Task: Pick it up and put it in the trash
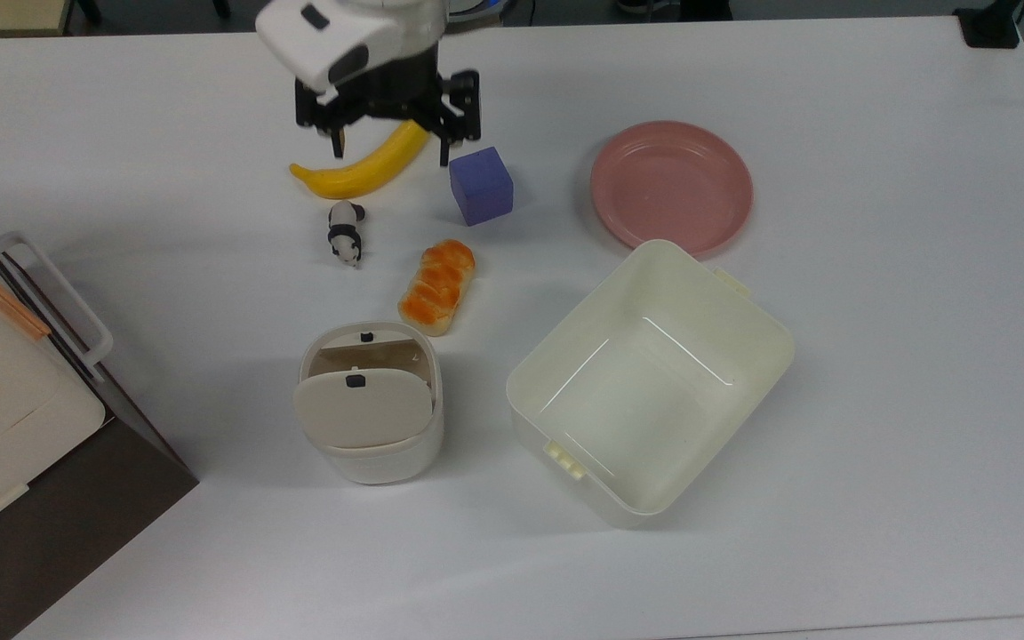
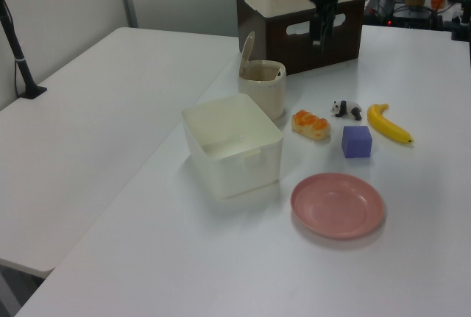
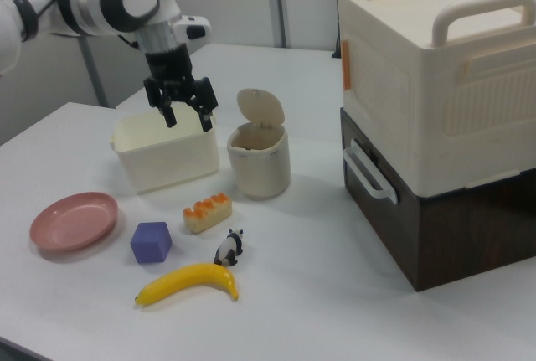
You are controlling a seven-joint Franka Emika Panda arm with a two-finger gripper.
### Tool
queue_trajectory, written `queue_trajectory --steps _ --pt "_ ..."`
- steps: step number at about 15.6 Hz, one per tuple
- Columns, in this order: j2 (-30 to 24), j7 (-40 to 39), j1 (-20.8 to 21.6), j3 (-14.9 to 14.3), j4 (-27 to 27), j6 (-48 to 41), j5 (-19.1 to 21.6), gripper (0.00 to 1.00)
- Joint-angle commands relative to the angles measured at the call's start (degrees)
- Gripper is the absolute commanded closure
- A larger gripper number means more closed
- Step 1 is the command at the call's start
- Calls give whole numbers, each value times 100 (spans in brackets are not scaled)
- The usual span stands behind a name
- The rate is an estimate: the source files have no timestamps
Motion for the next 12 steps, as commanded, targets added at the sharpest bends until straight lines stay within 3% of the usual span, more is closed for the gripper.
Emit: queue_trajectory --steps 1,3,6,12 --pt "-533 -41 98 -43 -433 -112 7 0" --pt "-779 -32 98 -43 -583 -173 51 0" --pt "-859 -32 89 -43 -601 -288 437 0" --pt "-868 -23 89 -52 -566 -279 464 0"
